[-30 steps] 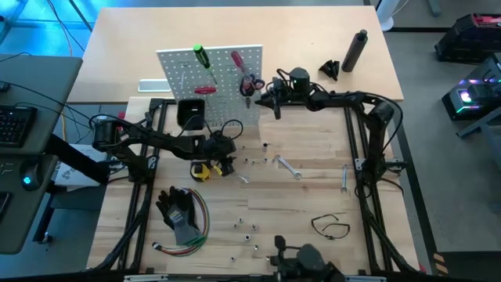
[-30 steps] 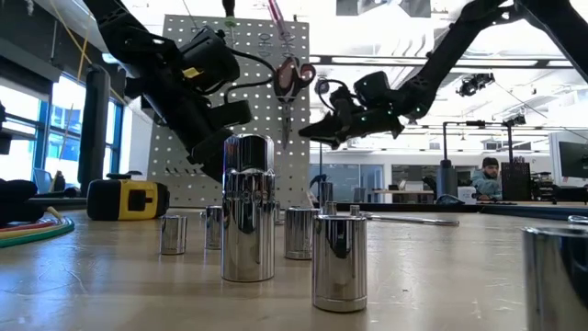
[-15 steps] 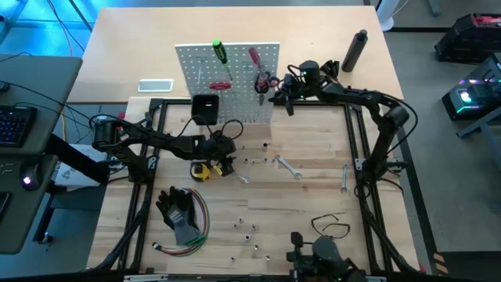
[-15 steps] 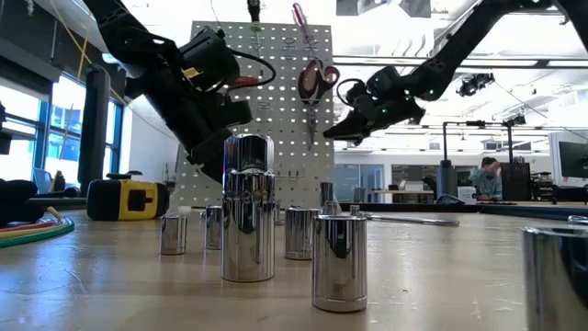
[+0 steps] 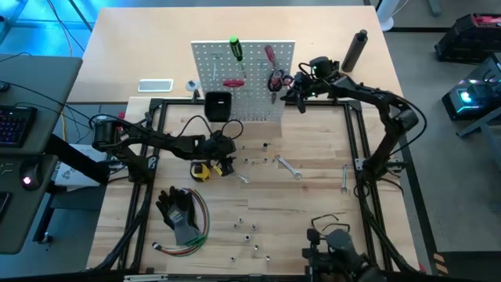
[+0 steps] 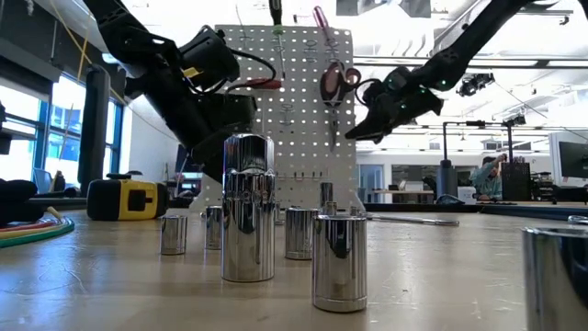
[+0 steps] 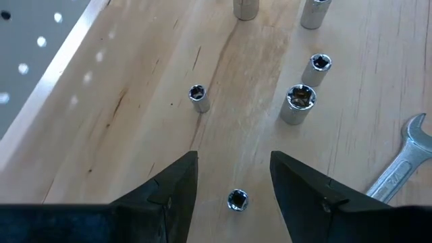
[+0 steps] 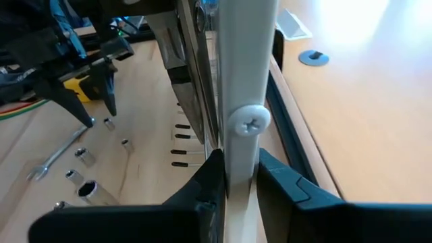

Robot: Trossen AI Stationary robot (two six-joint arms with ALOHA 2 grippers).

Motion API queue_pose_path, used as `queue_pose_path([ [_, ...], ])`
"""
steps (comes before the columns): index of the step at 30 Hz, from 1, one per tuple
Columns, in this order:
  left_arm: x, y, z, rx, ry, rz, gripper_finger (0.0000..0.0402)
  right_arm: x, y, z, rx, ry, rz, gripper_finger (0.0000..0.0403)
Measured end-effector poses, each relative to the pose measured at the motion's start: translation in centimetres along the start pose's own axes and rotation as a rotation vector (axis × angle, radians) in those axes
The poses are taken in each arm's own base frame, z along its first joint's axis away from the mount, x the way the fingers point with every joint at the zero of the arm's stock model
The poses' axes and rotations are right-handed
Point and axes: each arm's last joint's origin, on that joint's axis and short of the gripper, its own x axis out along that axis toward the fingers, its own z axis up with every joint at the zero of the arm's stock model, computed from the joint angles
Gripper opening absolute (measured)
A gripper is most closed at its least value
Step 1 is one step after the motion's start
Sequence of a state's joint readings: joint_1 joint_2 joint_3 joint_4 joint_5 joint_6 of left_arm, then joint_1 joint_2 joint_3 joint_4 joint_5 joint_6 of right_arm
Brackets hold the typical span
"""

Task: Hang tools onto peg board
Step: Adjust the white peg board

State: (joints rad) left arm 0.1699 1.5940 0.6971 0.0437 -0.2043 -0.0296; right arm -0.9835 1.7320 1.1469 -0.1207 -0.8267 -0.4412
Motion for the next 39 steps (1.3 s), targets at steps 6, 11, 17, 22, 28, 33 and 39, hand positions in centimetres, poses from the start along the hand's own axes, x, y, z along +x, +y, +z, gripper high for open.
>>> queue_pose_path([
  [6, 0.0, 0.0, 0.1, -0.001, -0.008, 0.0, 0.0179, -1.2, -0.7, -0.8, 0.021, 0.028, -0.012, 0.005],
  [11, 0.0, 0.0, 0.1, -0.002, -0.007, 0.0, 0.0179, -1.9, -1.0, -1.2, 0.033, 0.041, -0.018, 0.005],
  [17, 0.0, 0.0, 0.1, -0.004, -0.007, 0.0, 0.0179, -3.0, -1.2, -1.1, 0.044, 0.045, -0.052, 0.005],
  [22, 0.0, 0.0, 0.1, -0.003, -0.007, 0.0, 0.0179, -4.3, -0.9, -0.8, 0.048, 0.056, -0.085, 0.005],
  [28, 0.0, 0.0, 0.1, -0.004, -0.008, 0.001, 0.0179, -5.4, -0.8, -1.0, 0.055, 0.085, -0.097, 0.0051],
  [33, 0.0, 0.0, 0.1, -0.005, -0.009, 0.001, 0.0179, -5.6, -0.9, -1.1, 0.059, 0.086, -0.104, 0.0051],
  [39, 0.0, 0.0, 0.1, -0.008, -0.007, 0.0, 0.0179, -5.7, -0.9, -1.1, 0.064, 0.099, -0.122, 0.0051],
])
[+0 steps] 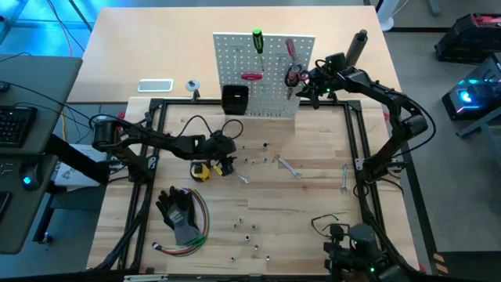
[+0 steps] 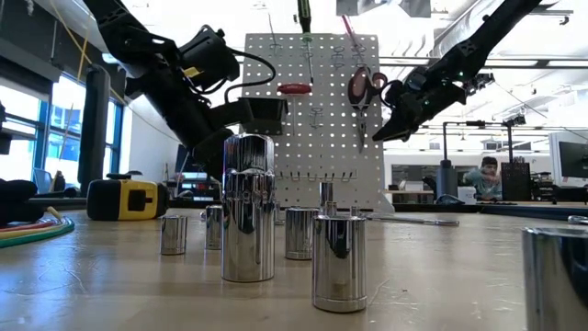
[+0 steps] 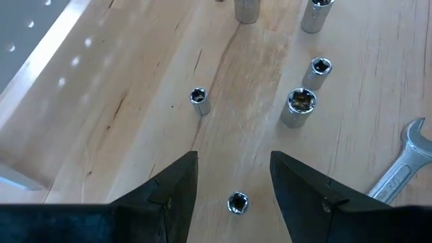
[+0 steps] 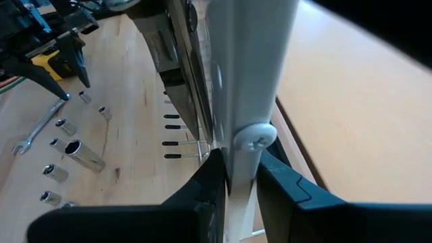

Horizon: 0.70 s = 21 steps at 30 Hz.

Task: Hang tools onto peg board
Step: Adjust the white peg board, then put the silver socket into the black bin on the white peg board

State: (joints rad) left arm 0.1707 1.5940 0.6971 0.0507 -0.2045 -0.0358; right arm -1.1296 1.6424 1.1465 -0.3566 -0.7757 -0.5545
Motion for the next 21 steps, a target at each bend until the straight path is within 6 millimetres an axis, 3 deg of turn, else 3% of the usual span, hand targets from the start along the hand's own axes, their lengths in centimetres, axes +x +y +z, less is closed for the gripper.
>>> queue_pose_path([
  [5, 0.0, 0.0, 0.0, -0.003, 0.0, 0.0, 0.0179, -0.1, 0.0, 0.0, 0.026, 0.006, -0.009, 0.0063],
  [11, 0.0, 0.0, 0.0, 0.004, 0.001, 0.0, 0.0179, -0.4, 0.0, 0.0, 0.071, 0.026, -0.042, 0.0117],
  [21, 0.0, 0.0, -0.2, 0.017, 0.024, -0.011, 0.0179, -3.4, 2.3, 1.7, 0.045, 0.025, -0.09, 0.0173],
])
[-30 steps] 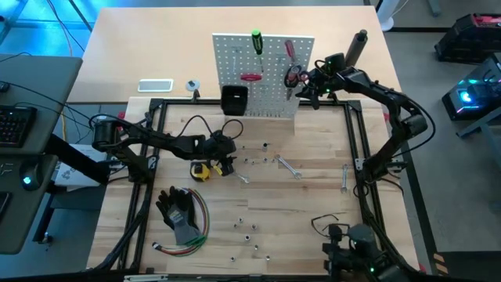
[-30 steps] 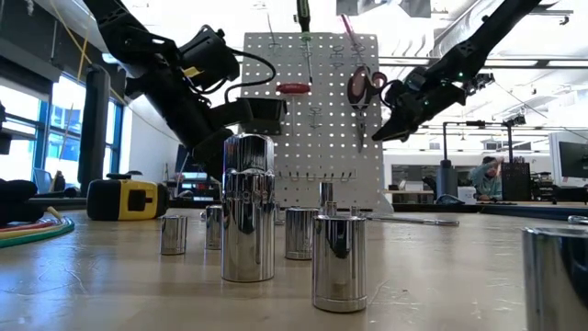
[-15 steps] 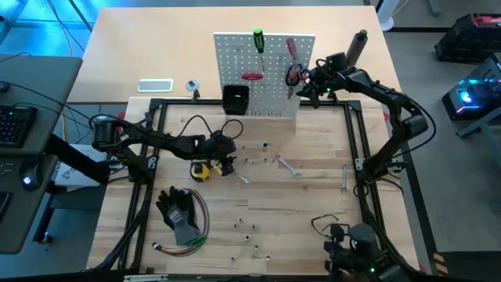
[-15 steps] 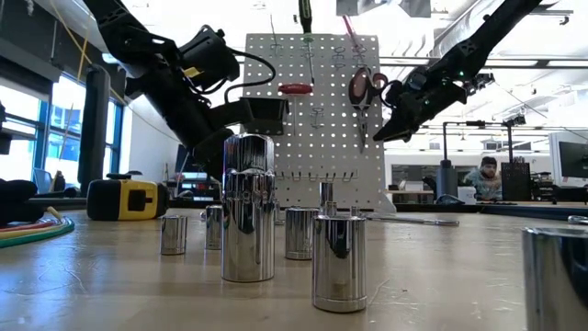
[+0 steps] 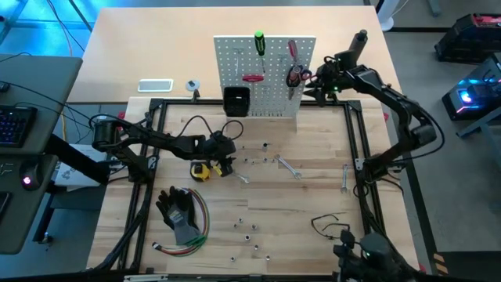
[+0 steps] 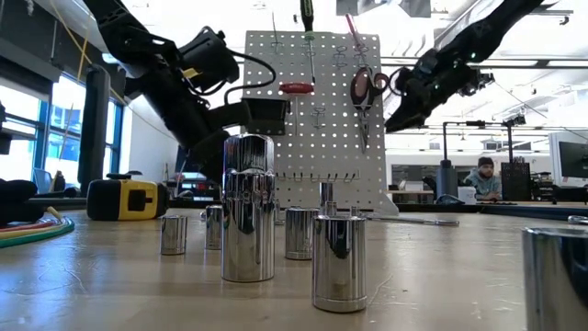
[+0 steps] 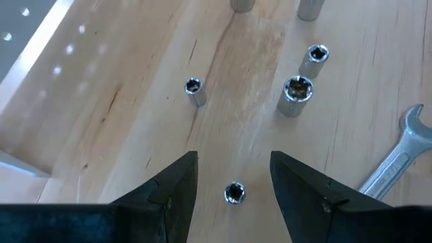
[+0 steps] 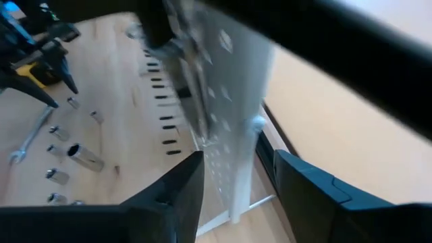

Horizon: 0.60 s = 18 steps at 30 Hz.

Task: Hang tools onto peg board
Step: Put the silver socket into the black bin on the white peg board

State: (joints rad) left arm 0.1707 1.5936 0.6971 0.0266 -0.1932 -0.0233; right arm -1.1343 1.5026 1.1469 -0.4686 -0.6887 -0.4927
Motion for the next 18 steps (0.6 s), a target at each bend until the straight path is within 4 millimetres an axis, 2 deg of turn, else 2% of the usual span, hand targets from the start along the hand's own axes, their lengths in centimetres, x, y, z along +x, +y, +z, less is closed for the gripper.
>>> queue_pose_path([
  [10, -0.3, -0.3, -0.6, 0.032, 0.071, -0.042, 0.0179, -4.0, 3.4, 1.6, 0.011, -0.032, -0.013, 0.0172],
  [18, -1.0, -0.5, -1.0, 0.082, 0.113, -0.129, 0.0179, -5.2, 7.2, 2.0, -0.011, 0.007, 0.073, 0.0172],
])
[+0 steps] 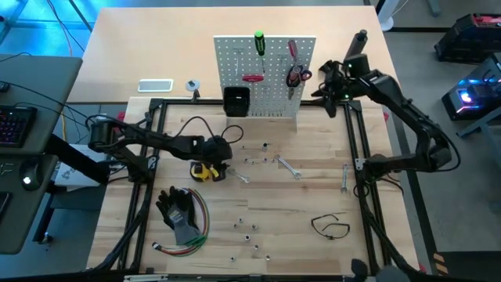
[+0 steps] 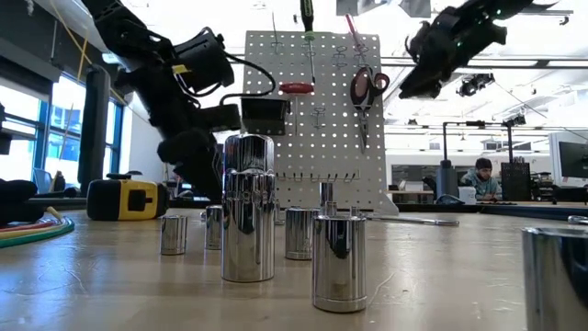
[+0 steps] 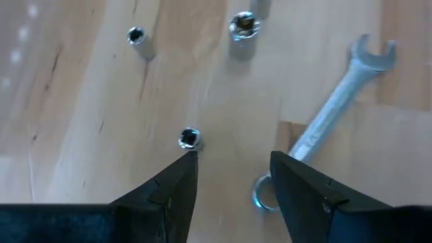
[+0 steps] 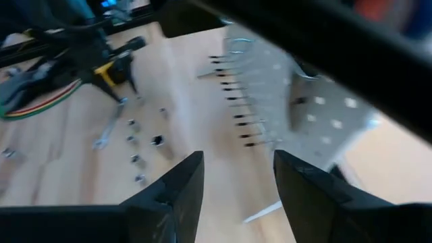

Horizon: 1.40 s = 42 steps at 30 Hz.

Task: Hang tools onto peg board
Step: Put the silver socket into the black bin on the white peg board

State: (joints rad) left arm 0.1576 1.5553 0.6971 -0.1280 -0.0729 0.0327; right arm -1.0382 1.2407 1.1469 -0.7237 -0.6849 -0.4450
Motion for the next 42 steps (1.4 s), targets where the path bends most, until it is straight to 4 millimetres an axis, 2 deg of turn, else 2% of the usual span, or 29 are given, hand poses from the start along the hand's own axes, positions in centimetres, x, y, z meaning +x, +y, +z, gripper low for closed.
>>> queue_pose_path([
  [8, -0.9, -0.1, 0.5, 0.024, -0.042, 0.069, 0.0179, 0.2, 3.4, 0.3, -0.04, 0.061, 0.076, 0.0172],
  [16, -0.8, 0.3, 0.6, 0.011, -0.059, 0.082, 0.0179, 1.5, 6.3, 0.0, -0.049, 0.182, 0.153, 0.0172],
  [20, -0.8, 0.6, 0.7, -0.011, -0.074, 0.034, 0.0176, 2.2, 8.1, 0.2, -0.068, 0.214, 0.206, 0.0172],
  [29, 0.4, 1.3, 0.5, -0.036, -0.056, 0.034, 0.0143, 3.7, 12.6, 0.5, -0.168, 0.277, 0.249, 0.0172],
  [42, 1.6, 1.3, 0.0, -0.036, -0.013, 0.044, 0.0137, 4.5, 17.7, 0.3, -0.26, 0.312, 0.232, 0.0172],
])
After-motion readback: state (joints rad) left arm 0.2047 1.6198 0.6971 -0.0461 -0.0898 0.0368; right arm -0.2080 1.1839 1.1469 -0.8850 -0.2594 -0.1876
